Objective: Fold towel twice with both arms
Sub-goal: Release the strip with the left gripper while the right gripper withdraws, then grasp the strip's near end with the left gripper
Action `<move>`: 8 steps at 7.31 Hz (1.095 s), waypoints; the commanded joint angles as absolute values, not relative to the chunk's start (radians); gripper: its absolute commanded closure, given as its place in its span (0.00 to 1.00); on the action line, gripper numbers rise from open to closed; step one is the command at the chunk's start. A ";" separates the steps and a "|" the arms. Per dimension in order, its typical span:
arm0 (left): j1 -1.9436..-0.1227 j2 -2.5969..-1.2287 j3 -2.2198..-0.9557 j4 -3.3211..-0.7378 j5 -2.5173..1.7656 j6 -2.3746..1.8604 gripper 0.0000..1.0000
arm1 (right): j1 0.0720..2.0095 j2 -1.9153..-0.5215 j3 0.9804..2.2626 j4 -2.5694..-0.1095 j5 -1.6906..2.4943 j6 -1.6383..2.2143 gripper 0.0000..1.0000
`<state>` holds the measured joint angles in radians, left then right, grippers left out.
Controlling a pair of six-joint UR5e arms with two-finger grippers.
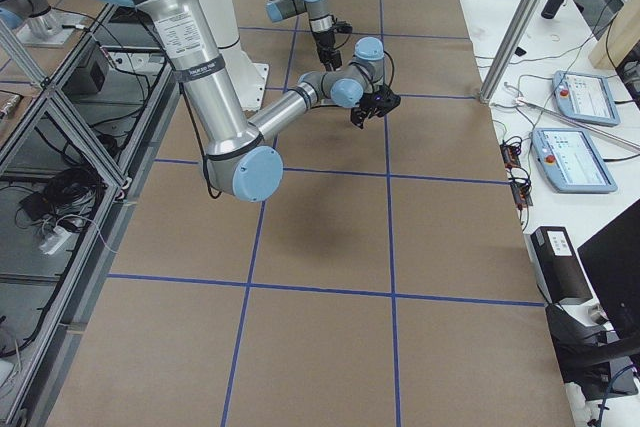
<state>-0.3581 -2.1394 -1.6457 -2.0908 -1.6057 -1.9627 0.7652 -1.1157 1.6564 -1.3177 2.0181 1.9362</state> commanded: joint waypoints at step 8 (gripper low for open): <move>-0.331 -2.171 -1.600 -2.089 -1.606 -1.963 0.54 | 0.788 -1.135 1.655 -1.318 2.048 1.884 0.01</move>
<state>-0.3317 -2.1673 -1.6037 -2.0898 -1.6061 -1.9629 0.7876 -1.1339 1.6551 -1.3177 2.0477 1.8837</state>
